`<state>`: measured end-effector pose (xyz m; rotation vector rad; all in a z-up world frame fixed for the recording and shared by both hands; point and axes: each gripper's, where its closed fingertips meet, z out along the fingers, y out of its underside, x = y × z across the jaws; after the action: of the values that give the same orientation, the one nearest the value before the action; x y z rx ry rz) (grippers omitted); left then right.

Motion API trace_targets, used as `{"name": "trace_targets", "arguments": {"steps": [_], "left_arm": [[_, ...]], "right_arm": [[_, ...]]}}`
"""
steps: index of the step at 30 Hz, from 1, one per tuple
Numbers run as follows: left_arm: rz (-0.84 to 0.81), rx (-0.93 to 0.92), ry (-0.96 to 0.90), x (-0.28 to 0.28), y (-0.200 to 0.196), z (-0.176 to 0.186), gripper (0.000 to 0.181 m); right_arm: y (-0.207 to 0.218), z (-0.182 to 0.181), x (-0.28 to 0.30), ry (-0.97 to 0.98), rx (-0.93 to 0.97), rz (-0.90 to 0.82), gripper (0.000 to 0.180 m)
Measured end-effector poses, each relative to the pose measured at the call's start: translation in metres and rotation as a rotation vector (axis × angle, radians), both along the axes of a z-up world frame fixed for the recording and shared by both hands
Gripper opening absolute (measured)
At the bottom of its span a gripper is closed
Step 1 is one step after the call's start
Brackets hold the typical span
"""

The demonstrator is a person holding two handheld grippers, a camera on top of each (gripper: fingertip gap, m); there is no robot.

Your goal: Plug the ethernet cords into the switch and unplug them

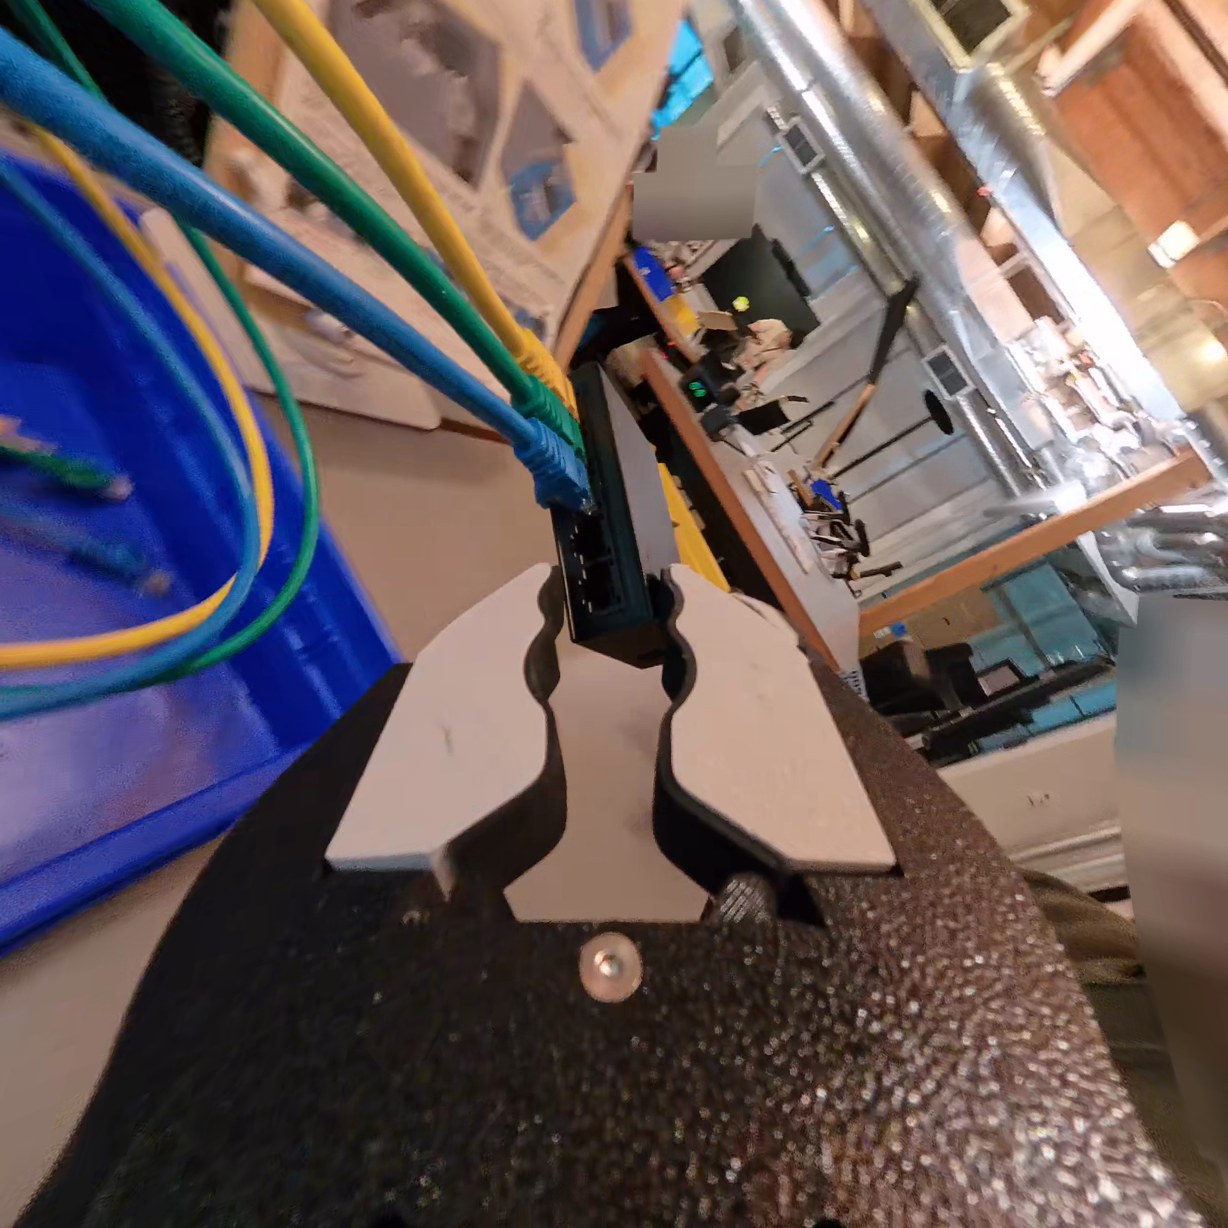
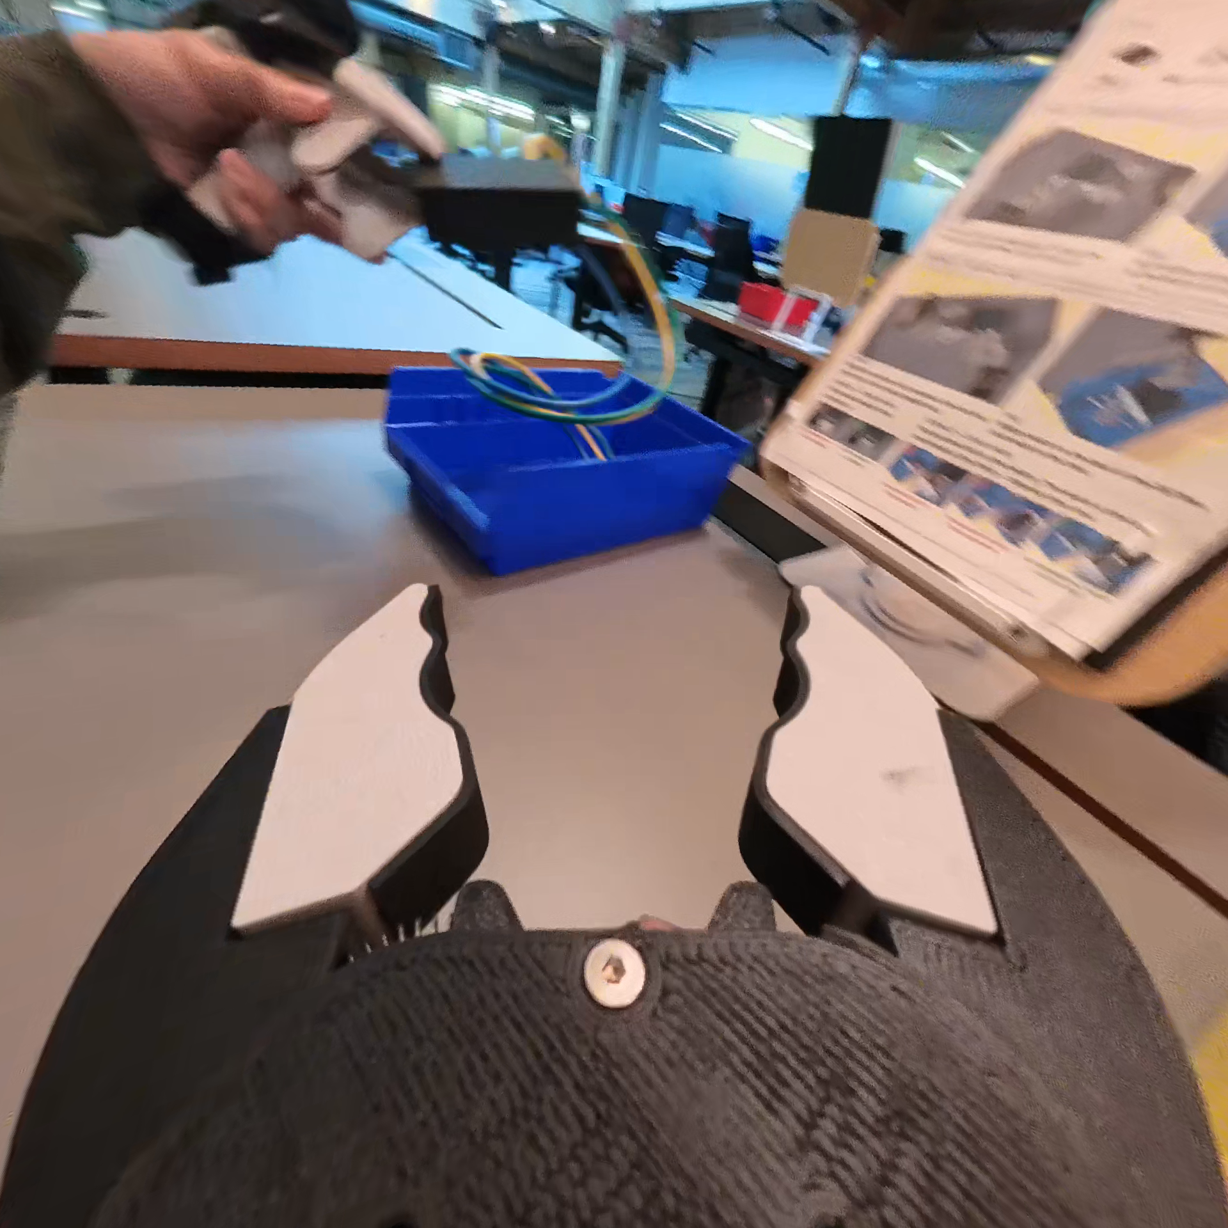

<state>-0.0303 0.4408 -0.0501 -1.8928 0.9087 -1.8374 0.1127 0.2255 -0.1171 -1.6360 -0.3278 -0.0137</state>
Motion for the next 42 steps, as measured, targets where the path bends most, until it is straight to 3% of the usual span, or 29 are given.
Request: {"name": "trace_targets", "arguments": {"steps": [3,8,13,17,22,29,34,38,42], "left_arm": [[-0.085,0.071,-0.034,0.003,-0.033,0.028,0.027],[-0.272,0.159,-0.056,0.019,-0.1,0.054,0.027],[-0.486,0.185,-0.047,0.04,-0.163,0.041,0.027],[-0.647,0.177,-0.016,0.053,-0.195,0.015,0.027],[-0.747,0.138,0.003,0.063,-0.202,-0.006,0.028],[-0.838,0.107,-0.011,0.062,-0.21,-0.018,0.028],[-0.779,0.109,-0.058,0.065,-0.204,-0.019,0.029],[-0.711,0.024,-0.143,0.074,-0.2,-0.012,0.023],[-0.661,-0.061,-0.139,0.083,-0.197,-0.02,0.028]], "right_arm": [[0.011,0.021,-0.038,-0.047,0.073,0.077,0.097],[0.025,0.073,-0.065,0.058,0.211,0.213,0.102],[0.034,0.096,-0.071,-0.044,0.305,0.29,0.113],[0.017,0.083,-0.073,-0.009,0.254,0.464,0.1],[0.002,0.059,-0.056,-0.07,0.241,0.44,0.078],[-0.012,0.047,-0.054,-0.039,0.282,0.474,0.069],[-0.009,0.038,-0.054,-0.043,0.308,0.383,0.067],[-0.005,0.035,-0.052,-0.028,0.338,0.295,0.066],[-0.001,0.028,-0.048,-0.09,0.361,0.204,0.066]]}}
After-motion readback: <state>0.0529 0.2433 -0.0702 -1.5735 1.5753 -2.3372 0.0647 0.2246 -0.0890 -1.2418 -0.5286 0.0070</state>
